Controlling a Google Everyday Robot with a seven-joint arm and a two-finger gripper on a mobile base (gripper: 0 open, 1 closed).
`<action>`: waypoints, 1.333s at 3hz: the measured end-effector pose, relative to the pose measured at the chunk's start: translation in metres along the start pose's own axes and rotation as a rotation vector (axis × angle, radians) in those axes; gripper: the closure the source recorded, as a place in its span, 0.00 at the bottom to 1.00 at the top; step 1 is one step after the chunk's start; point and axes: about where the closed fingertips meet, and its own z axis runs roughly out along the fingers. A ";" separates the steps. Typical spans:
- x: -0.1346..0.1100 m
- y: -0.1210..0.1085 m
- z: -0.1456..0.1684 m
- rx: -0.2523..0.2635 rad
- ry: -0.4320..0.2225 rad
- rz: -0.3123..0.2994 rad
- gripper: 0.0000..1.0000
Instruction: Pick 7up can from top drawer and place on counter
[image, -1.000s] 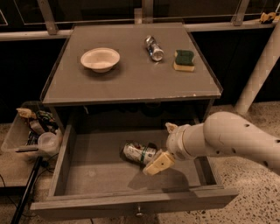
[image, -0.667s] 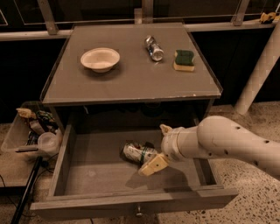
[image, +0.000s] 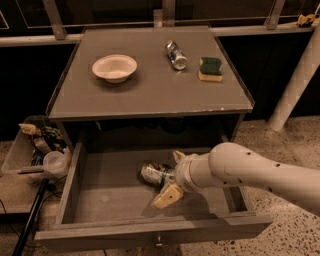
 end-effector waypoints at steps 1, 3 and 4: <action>0.011 0.003 0.017 0.004 0.042 -0.022 0.00; 0.024 0.000 0.033 0.012 0.088 -0.037 0.00; 0.024 0.000 0.033 0.012 0.088 -0.037 0.18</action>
Offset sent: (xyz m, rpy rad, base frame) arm 0.0109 -0.0037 -0.0635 -0.1489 0.0136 0.0006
